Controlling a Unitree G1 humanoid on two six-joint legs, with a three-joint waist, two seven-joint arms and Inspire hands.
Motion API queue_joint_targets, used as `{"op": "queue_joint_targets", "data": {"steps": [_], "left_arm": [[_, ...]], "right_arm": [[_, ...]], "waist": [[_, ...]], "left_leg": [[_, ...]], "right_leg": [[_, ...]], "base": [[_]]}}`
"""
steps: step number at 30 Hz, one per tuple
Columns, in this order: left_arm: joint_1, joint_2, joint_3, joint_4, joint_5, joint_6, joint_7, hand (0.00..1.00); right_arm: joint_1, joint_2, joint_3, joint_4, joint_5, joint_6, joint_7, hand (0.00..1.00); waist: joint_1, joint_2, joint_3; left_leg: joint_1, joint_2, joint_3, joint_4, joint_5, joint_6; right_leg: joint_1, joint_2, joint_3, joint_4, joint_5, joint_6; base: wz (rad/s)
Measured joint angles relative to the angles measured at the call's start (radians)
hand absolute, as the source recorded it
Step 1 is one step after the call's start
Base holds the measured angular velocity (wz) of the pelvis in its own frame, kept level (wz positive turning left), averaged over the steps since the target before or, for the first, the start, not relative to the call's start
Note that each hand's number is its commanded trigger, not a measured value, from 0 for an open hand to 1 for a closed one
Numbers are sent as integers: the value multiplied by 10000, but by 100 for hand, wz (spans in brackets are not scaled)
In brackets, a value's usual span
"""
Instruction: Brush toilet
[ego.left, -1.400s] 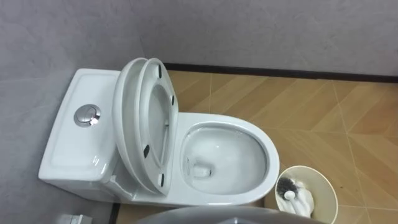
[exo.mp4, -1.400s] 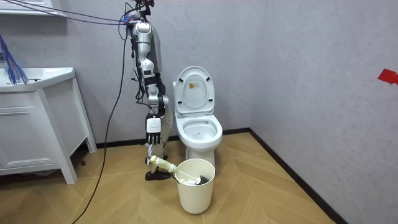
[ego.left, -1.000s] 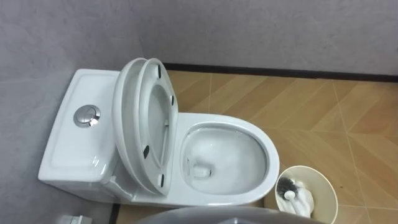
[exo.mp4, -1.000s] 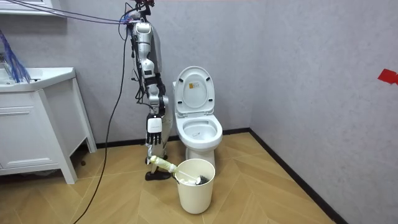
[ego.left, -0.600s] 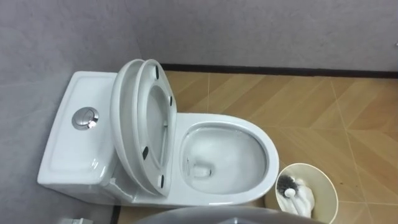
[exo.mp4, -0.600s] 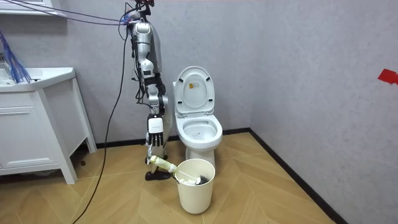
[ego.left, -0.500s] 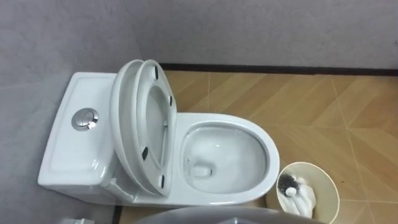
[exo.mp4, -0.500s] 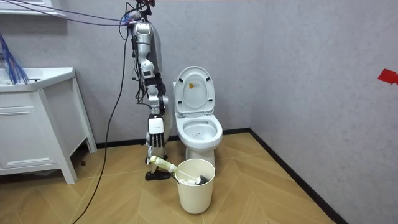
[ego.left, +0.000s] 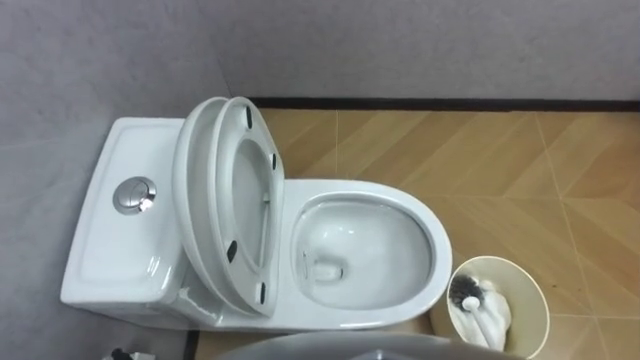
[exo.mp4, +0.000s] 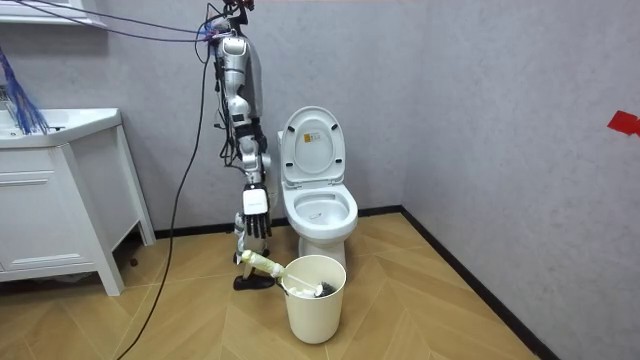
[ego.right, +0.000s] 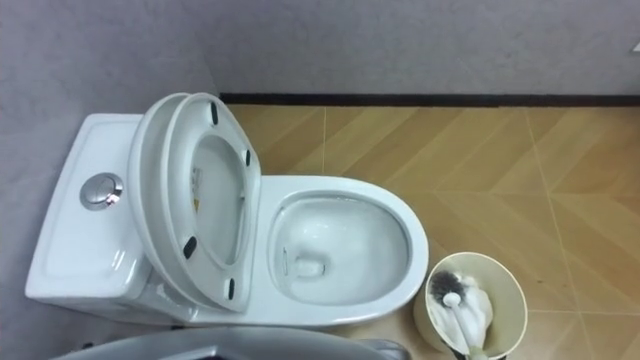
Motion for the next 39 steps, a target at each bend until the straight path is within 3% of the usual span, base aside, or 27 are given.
{"op": "queue_joint_targets", "data": {"steps": [8,13,16,19,21,23,30,35,39], "left_arm": [[-93,29,-56,-16,-60,-439,32,0],[-117,127,-270,-22,-55,-626,17,0],[-345,212,-650,-8,-61,-738,-22,0],[-878,294,-803,318,-70,-877,-47,0],[-1375,329,-1054,403,-63,-1072,-53,0],[-1730,357,-1309,550,-77,-1192,-57,0],[-2286,498,-2224,821,-844,-1259,-70,0],[-2685,546,-2910,891,-1251,-1260,-57,0],[-2899,607,-2992,861,-1830,-1467,48,0]], "right_arm": [[-383,-176,-347,-785,467,-622,-930,0],[-747,-281,-369,-716,462,-722,-1294,0],[-903,-394,-349,-705,799,-806,-1357,0],[-1307,-421,-344,-638,1157,-925,-1386,0],[-1657,-466,-227,-572,1170,-955,-1510,0],[-1936,-503,-126,-342,1167,-1051,-1585,0],[-2476,-886,749,668,1529,-1116,-1660,0],[-2838,-894,1097,995,2059,-1027,-1649,0],[-3137,-1065,1397,1014,2055,-1013,-1627,0]], "waist": [[-21,6,-55],[-64,55,-80],[-76,102,-55],[-70,107,47],[-66,161,174],[-76,137,219],[2,163,198],[25,188,213],[35,213,228]], "left_leg": [[-507,21,-2,70,1,1],[-1218,-2,-14,392,-10,19],[-1901,8,-27,811,-97,152],[-2698,0,-10,1264,-129,207],[-3461,4,3,1804,-197,315],[-4036,-4,-8,2167,-228,367],[-5765,-32,-36,3174,-376,622],[-6616,-57,27,3547,-373,734],[-7383,-146,118,3917,-408,818]], "right_leg": [[-634,5,62,266,32,-13],[-1326,-12,66,660,41,3],[-1960,-70,59,1088,41,5],[-2831,-195,61,1687,33,13],[-3538,-249,44,2069,22,19],[-4087,-306,61,2379,7,38],[-5776,-392,229,3325,46,216],[-6669,-475,287,3712,98,272],[-7518,-578,294,4195,59,253]], "base": [[-3],[1],[0],[-2],[0],[5],[0],[-1],[-4]]}}
